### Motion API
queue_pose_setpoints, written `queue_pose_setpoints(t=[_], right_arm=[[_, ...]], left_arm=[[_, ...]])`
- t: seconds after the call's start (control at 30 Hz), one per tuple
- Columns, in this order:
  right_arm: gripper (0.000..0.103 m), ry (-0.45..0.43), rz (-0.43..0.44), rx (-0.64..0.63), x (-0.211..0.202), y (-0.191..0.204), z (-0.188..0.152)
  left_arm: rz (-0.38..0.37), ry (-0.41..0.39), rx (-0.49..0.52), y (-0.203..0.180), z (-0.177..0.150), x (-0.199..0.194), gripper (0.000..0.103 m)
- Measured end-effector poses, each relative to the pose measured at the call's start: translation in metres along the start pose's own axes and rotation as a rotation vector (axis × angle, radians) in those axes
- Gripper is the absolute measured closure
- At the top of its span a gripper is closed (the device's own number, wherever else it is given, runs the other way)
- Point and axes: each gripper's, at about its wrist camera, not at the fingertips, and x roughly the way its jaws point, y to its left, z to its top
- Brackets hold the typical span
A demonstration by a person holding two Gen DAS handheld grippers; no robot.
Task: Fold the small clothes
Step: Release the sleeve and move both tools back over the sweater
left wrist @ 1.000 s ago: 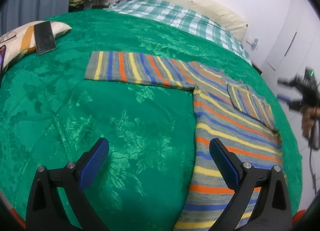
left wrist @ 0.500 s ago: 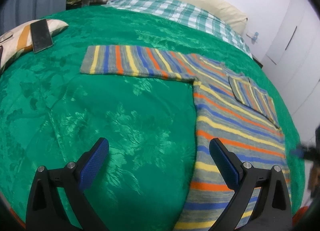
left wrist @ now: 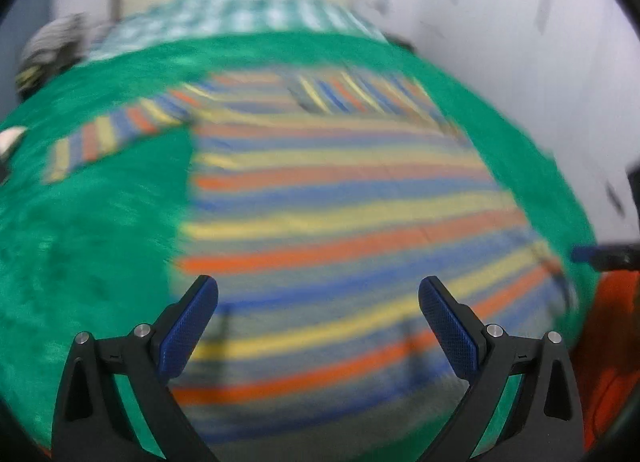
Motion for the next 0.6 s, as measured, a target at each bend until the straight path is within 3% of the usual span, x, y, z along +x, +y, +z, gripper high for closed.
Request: queue_pose_setpoints(t=[0.03, 0.07, 0.1, 0.13, 0.23, 0.33, 0.4, 0.47, 0.6], right_arm=[[0.042, 0.049, -0.020, 0.012, 0.019, -0.001, -0.009], [0.042, 0.091, -0.083, 0.032, 0.034, -0.007, -0.017], [0.044, 0.117, -0.175, 0.042, 0.045, -0.015, -0.027], [0.055, 0.094, -0.204, 0.021, 0.043, -0.015, -0.034], [0.053, 0.014, -0.279, -0.045, 0.029, 0.000, -0.039], [0.040, -0.140, -0.309, -0.173, 0.007, 0.028, -0.036], [0.036, -0.204, -0.318, -0.220, 0.003, 0.044, -0.032], [0.036, -0.226, -0.294, -0.229, -0.004, 0.049, -0.028], [0.036, -0.187, -0.255, -0.227, 0.005, 0.053, -0.030]], left_arm=[[0.009, 0.061, 0.028, -0.007, -0.005, 0.011, 0.002], [0.043, 0.115, 0.054, -0.013, -0.013, 0.021, 0.002], [0.072, 0.120, 0.072, -0.016, -0.018, 0.022, 0.002], [0.078, 0.107, 0.077, -0.018, -0.021, 0.017, 0.002], [0.068, 0.131, 0.034, -0.013, -0.025, 0.004, 0.002], [0.074, 0.128, 0.002, -0.009, -0.030, -0.008, 0.003], [0.060, 0.105, -0.034, -0.005, -0.028, -0.015, 0.003], [0.012, 0.070, -0.122, 0.003, -0.025, -0.024, 0.003], [-0.048, 0.054, -0.270, 0.026, -0.024, -0.028, 0.003]])
